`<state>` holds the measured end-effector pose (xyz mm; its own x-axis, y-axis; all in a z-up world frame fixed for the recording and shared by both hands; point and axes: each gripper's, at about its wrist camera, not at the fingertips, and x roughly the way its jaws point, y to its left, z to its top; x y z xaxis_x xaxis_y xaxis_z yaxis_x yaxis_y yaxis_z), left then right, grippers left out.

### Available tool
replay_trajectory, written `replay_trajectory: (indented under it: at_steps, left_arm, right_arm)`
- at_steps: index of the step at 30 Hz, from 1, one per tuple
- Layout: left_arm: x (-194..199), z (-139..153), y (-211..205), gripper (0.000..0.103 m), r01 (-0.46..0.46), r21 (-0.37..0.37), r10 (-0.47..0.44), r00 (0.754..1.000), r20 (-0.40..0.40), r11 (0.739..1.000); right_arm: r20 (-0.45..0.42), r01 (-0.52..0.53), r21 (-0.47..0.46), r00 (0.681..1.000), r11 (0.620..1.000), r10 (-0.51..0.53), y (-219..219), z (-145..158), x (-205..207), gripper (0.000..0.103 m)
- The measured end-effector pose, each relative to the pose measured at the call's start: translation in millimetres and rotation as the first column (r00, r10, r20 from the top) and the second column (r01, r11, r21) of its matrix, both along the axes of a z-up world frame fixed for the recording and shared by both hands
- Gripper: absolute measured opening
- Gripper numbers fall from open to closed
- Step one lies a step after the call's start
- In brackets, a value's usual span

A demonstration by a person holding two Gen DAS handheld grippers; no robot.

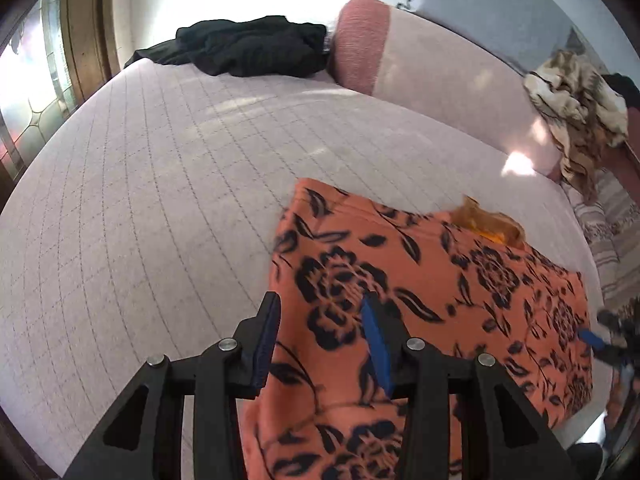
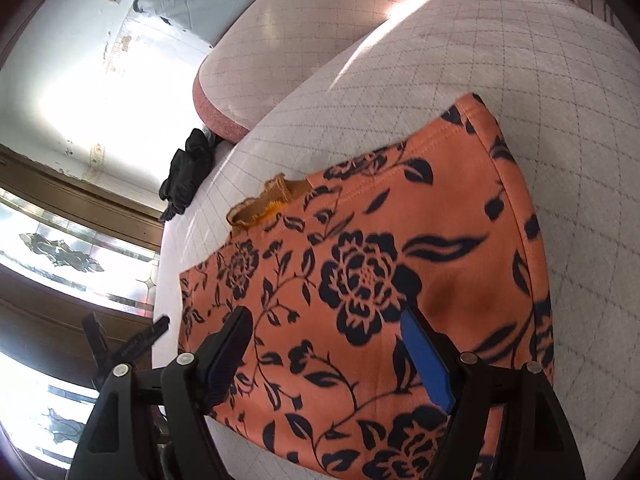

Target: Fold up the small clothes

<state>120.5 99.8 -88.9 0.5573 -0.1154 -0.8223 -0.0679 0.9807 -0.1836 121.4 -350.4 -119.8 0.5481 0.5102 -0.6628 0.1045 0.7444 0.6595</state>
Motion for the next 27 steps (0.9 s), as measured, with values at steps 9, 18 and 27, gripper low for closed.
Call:
replay_trajectory:
  at_steps: [9,18,27]
  left_arm:
    - [-30.0,-37.4,-70.0,0.057,0.153,0.119,-0.15,0.988,-0.031,0.981]
    - [-26.5,-39.5,-68.0,0.063,0.151,0.117,-0.148,0.988,-0.033,0.982]
    - [-64.3,-19.1,-43.8,0.063,0.107,0.106,-0.109,0.994,0.005,0.989]
  right_arm:
    - [-0.042,0.186,0.183,0.982,0.965,-0.181,-75.7,-19.1,47.4,0.079]
    - [-0.018,0.2,0.115,0.98,0.973,-0.2,-86.5,-16.0,72.2,0.079]
    - [0.035,0.038,0.142,0.998,0.989,-0.044,-13.3,14.7,-32.3,0.079]
